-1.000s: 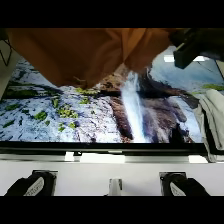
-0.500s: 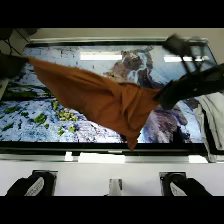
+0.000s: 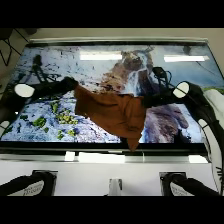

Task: Fold the shirts.

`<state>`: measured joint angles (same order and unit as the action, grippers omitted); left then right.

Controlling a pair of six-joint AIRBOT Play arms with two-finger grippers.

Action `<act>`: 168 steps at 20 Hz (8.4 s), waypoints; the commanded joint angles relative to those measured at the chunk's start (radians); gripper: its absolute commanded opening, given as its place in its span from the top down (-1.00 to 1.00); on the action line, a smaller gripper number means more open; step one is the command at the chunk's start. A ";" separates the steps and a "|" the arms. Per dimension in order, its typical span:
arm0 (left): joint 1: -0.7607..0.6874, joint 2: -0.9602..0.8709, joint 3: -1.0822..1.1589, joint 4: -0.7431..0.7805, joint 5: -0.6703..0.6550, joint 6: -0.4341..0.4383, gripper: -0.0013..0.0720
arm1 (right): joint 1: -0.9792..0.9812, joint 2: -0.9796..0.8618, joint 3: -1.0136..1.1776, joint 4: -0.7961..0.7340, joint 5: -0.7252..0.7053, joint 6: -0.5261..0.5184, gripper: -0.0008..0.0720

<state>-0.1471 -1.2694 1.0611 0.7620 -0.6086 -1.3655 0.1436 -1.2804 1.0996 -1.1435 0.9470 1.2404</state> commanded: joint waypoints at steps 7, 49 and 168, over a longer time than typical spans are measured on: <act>0.051 -0.069 -0.096 0.049 -0.558 -0.042 -1.00 | -0.211 -0.034 0.049 0.044 0.210 -0.188 -0.83; 0.362 0.537 0.152 -0.235 0.019 0.267 0.87 | -0.051 0.380 0.548 -0.470 0.085 -0.009 0.91; 0.307 -0.114 0.026 0.448 -0.777 -0.102 -0.07 | -0.389 -0.284 0.486 -0.078 0.741 -0.251 -0.35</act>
<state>0.0765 -1.4902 1.3186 1.1854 -1.4242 -1.4826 -0.1806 -1.5745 1.6627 -1.2949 1.5314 1.0523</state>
